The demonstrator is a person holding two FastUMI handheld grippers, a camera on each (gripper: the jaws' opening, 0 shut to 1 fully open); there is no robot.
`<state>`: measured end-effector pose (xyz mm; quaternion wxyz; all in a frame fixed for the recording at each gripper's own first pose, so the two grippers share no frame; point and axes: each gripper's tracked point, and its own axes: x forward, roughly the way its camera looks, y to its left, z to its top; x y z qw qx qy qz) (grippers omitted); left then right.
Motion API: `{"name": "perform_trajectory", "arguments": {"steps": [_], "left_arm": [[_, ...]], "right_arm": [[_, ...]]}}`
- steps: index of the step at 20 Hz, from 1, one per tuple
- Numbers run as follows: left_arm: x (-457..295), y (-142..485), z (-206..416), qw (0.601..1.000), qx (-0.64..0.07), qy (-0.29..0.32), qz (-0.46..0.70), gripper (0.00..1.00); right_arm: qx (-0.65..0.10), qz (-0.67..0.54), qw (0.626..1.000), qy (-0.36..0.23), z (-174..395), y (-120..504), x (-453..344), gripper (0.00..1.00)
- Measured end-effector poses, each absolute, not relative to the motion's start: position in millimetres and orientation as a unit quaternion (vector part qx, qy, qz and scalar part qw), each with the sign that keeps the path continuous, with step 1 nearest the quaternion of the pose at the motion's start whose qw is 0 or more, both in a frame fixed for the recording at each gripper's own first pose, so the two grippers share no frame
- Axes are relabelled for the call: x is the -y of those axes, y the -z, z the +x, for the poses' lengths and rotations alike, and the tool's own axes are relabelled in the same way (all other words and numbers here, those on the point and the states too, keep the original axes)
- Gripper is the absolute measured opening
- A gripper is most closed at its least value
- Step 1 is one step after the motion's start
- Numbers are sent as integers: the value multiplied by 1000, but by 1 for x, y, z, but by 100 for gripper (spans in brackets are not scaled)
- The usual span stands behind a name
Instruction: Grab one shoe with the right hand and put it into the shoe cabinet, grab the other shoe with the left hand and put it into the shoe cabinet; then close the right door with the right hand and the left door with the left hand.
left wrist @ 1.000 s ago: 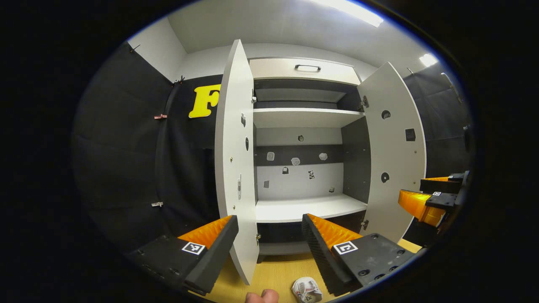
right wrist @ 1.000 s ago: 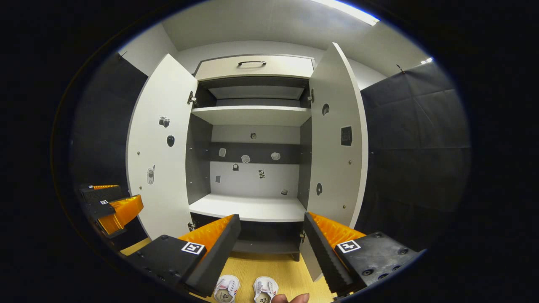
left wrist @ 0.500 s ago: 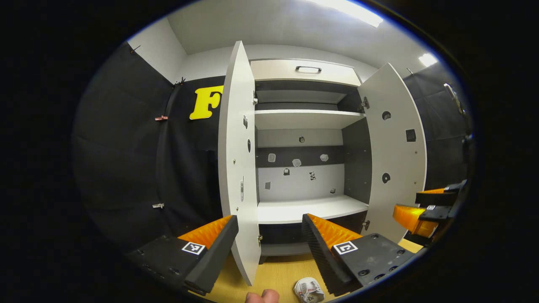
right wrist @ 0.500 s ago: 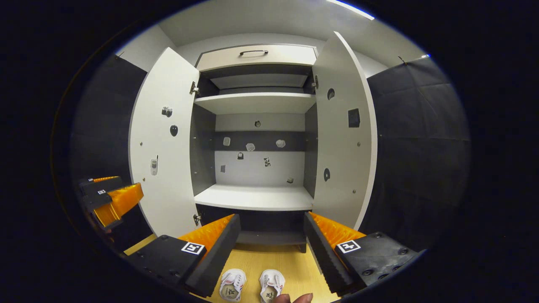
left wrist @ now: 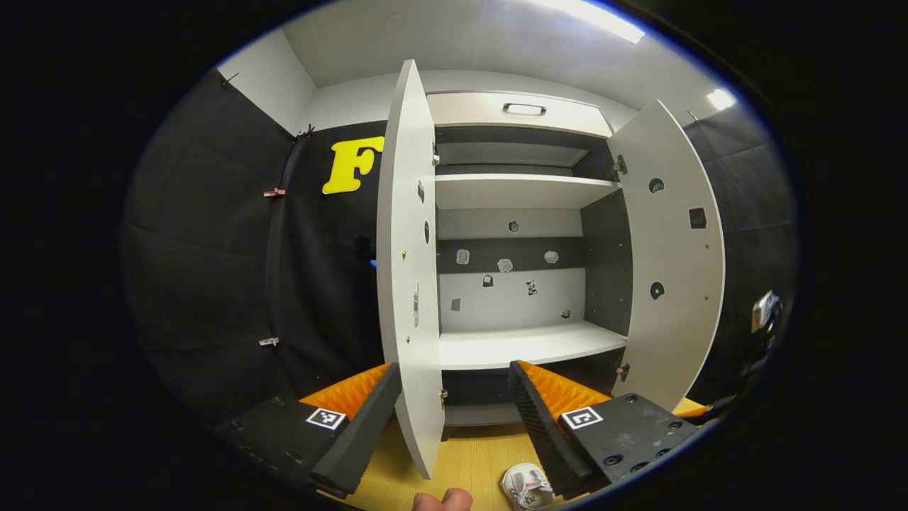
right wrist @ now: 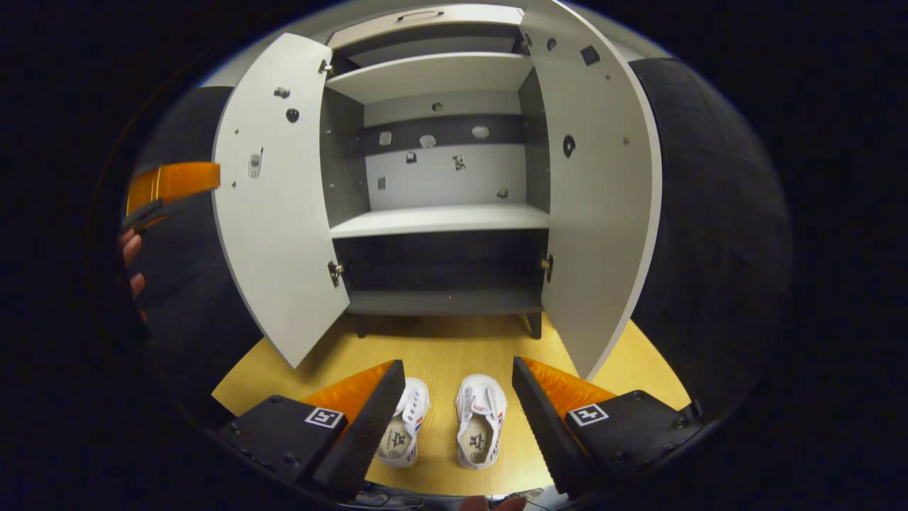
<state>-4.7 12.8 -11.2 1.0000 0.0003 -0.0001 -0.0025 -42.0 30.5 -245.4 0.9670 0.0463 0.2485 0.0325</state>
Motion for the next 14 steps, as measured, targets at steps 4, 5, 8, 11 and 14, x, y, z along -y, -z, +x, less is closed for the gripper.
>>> {"name": "perform_trajectory", "arguments": {"steps": [4,5,8,11,14], "left_arm": [[-20,22,-7,1000,-12,-1,4,94],[-22,25,-7,1000,-15,-3,5,94],[-26,32,-9,1000,-23,-5,2,94],[-32,42,-10,999,-32,-10,5,94],[-40,45,-8,999,-32,-22,8,94]], "right_arm": [[-315,71,946,-35,-53,315,-40,99],[-323,78,942,-38,-52,326,-44,99],[-346,81,934,-44,-44,363,-51,99],[-372,79,924,-39,-34,405,-51,97],[-388,68,919,-22,-20,442,-44,84]]}}
